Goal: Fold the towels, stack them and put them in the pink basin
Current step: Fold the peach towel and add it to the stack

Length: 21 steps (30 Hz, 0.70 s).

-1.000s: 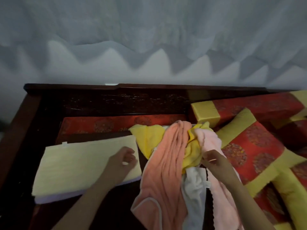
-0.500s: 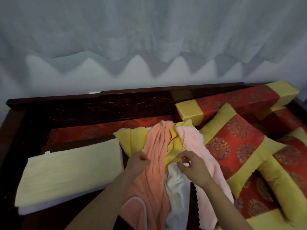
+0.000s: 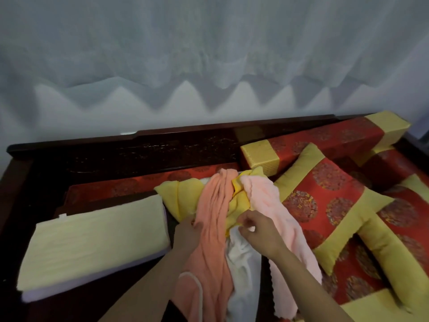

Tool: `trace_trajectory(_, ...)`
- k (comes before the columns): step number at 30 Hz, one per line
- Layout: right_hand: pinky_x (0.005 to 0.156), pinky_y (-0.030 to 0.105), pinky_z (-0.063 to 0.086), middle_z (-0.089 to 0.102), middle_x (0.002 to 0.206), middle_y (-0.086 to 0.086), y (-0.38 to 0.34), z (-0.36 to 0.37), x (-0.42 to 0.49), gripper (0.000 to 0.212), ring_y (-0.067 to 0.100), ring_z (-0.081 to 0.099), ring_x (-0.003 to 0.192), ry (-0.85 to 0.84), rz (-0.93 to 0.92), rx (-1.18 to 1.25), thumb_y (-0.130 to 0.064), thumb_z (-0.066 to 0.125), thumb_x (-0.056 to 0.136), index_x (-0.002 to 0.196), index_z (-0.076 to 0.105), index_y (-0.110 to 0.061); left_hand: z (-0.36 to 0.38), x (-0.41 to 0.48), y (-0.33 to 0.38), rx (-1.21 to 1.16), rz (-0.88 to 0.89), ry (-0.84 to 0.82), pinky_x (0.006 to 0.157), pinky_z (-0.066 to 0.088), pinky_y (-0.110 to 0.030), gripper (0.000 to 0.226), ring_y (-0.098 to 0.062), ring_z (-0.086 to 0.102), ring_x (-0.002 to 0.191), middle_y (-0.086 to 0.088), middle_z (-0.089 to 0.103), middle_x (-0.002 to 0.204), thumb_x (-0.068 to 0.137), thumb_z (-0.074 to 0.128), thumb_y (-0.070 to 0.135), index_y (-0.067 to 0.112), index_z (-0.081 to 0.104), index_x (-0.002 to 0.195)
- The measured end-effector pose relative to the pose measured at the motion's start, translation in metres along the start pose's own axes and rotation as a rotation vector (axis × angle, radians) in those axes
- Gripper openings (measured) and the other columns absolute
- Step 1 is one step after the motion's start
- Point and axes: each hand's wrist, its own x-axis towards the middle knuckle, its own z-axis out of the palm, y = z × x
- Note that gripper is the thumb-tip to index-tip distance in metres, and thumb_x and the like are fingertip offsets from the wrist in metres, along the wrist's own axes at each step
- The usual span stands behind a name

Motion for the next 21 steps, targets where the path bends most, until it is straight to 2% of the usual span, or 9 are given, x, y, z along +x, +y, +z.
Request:
trace_trajectory(2, 0.079, 0.029, 0.049, 0.062, 0.099, 0.002, -0.002, 0.001, 0.000, 0.039, 0.017, 0.059, 0.085, 0.006, -0.060, -0.031, -0.005, 0.055, 0.083, 0.120, 0.056, -0.018, -0.008, -0.011, 0.013, 0.077, 0.213, -0.022, 0.087, 0.039, -0.025, 0.039, -0.027, 0.054, 0.119, -0.015, 0.057, 0.132, 0.098, 0.047, 0.021, 0.005, 0.048, 0.133)
trace_trajectory(5, 0.078, 0.028, 0.047, 0.054, 0.102, 0.001, -0.014, -0.002, 0.004, 0.069, 0.014, 0.054, 0.090, -0.047, -0.203, -0.043, 0.000, 0.046, 0.083, 0.144, 0.034, -0.029, -0.035, -0.029, 0.042, 0.345, 0.530, -0.172, 0.100, 0.037, -0.024, 0.039, -0.022, 0.053, 0.122, -0.006, 0.057, 0.135, 0.098, 0.044, 0.027, 0.014, 0.049, 0.135)
trace_trajectory(8, 0.077, 0.039, 0.048, 0.050, 0.102, 0.006, -0.034, -0.005, 0.015, 0.061, 0.021, 0.052, 0.095, -0.105, -0.325, -0.153, -0.005, 0.052, 0.082, 0.138, 0.044, -0.027, -0.076, -0.050, 0.086, 0.509, 0.759, -0.209, 0.084, 0.048, -0.034, 0.043, -0.019, 0.062, 0.101, -0.003, 0.068, 0.111, 0.089, 0.036, 0.038, 0.019, 0.061, 0.119)
trace_trajectory(11, 0.076, 0.039, 0.047, 0.051, 0.103, 0.009, -0.056, -0.015, 0.027, 0.040, 0.025, 0.051, 0.102, -0.064, -0.331, -0.213, -0.020, 0.064, 0.077, 0.116, 0.063, -0.018, -0.126, -0.062, 0.126, 0.601, 0.890, -0.163, 0.071, 0.041, -0.025, 0.033, -0.013, 0.062, 0.088, 0.004, 0.070, 0.096, 0.083, 0.048, 0.037, 0.026, 0.067, 0.107)
trace_trajectory(14, 0.067, 0.035, 0.042, 0.054, 0.103, 0.008, -0.088, -0.035, 0.037, 0.032, 0.028, 0.050, 0.098, 0.054, -0.415, -0.360, -0.039, 0.059, 0.067, 0.093, 0.066, -0.022, -0.186, -0.079, 0.162, 0.549, 0.913, -0.084, 0.075, 0.049, -0.027, 0.025, -0.005, 0.063, 0.084, 0.008, 0.072, 0.090, 0.078, 0.055, 0.033, 0.027, 0.071, 0.097)
trace_trajectory(16, 0.061, 0.034, 0.038, 0.057, 0.091, -0.001, -0.110, -0.052, 0.040, 0.026, 0.026, 0.055, 0.087, 0.162, -0.517, -0.373, -0.042, 0.053, 0.066, 0.079, 0.066, -0.024, -0.223, -0.087, 0.174, 0.538, 0.921, -0.031, 0.074, 0.050, -0.026, 0.017, -0.001, 0.062, 0.081, 0.012, 0.071, 0.085, 0.078, 0.064, 0.037, 0.029, 0.070, 0.091)
trace_trajectory(18, 0.058, 0.034, 0.041, 0.059, 0.078, -0.002, -0.139, -0.073, 0.035, 0.018, 0.020, 0.057, 0.074, 0.223, -0.574, -0.095, -0.035, 0.055, 0.065, 0.067, 0.063, -0.018, -0.257, -0.095, 0.177, 0.763, 0.806, 0.073, 0.068, 0.049, -0.031, 0.027, -0.006, 0.061, 0.082, 0.010, 0.069, 0.085, 0.072, 0.070, 0.047, 0.028, 0.065, 0.091)
trace_trajectory(20, 0.055, 0.032, 0.037, 0.052, 0.062, 0.004, -0.163, -0.094, 0.032, 0.021, 0.013, 0.050, 0.059, 0.236, -0.560, 0.222, -0.029, 0.059, 0.060, 0.059, 0.053, -0.009, -0.280, -0.093, 0.167, 1.128, 0.543, 0.150, 0.063, 0.042, -0.029, 0.027, -0.018, 0.063, 0.090, 0.002, 0.067, 0.093, 0.071, 0.069, 0.038, 0.024, 0.063, 0.093)
trace_trajectory(21, 0.052, 0.030, 0.032, 0.045, 0.056, 0.004, -0.173, -0.106, 0.030, 0.024, 0.009, 0.043, 0.055, 0.213, -0.554, 0.302, -0.028, 0.061, 0.058, 0.057, 0.048, -0.008, -0.289, -0.091, 0.157, 1.217, 0.422, 0.159, 0.062, 0.041, -0.028, 0.022, -0.022, 0.064, 0.092, -0.002, 0.067, 0.096, 0.072, 0.067, 0.030, 0.022, 0.064, 0.092)
